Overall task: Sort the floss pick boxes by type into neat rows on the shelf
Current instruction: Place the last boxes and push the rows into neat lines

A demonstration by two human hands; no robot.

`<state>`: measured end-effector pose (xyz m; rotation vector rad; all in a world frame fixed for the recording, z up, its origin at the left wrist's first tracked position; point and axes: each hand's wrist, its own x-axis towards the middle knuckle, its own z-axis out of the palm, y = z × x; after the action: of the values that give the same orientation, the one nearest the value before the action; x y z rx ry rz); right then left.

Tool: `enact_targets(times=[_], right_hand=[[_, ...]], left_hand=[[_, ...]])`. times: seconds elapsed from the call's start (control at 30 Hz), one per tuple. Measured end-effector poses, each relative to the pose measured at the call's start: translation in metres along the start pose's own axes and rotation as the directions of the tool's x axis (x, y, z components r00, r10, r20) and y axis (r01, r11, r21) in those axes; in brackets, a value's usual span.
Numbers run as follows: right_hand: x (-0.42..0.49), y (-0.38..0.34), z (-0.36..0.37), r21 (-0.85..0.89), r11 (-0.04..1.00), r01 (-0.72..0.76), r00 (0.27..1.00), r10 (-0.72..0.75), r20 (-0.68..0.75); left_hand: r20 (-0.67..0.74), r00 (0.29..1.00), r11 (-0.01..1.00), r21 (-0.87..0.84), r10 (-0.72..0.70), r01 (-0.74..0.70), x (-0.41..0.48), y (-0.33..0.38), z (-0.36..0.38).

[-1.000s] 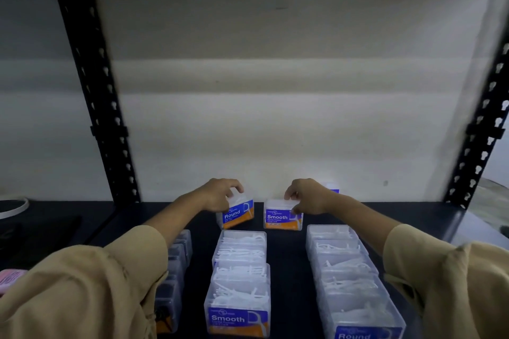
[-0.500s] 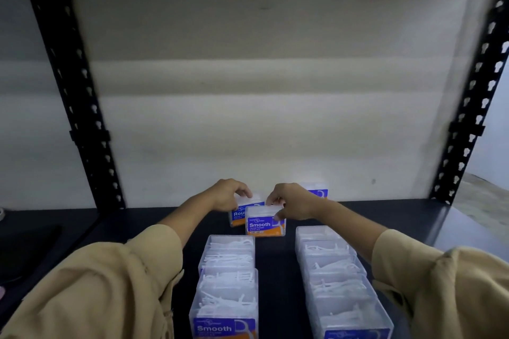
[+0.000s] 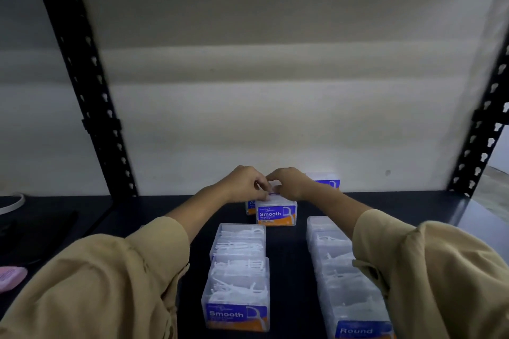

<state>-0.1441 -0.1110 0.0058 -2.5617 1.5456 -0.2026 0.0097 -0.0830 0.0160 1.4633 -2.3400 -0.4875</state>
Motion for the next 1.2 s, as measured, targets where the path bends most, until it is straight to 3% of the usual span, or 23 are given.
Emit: enact_targets(times=[0.73, 1.2], right_hand=[[-0.012, 0.021, -0.006, -0.020, 0.999, -0.041, 0.999, 0.041, 0.022], [-0.079, 0.076, -0.028, -0.021, 0.994, -0.105, 0.991, 0.107, 0.082]], left_hand=[[0.066, 0.997, 0.988, 0.147, 0.030, -0.039, -0.005, -0.002, 0.003], [0.160, 0.982, 0.977, 0.203, -0.096, 0.062, -0.036, -0.024, -0.024]])
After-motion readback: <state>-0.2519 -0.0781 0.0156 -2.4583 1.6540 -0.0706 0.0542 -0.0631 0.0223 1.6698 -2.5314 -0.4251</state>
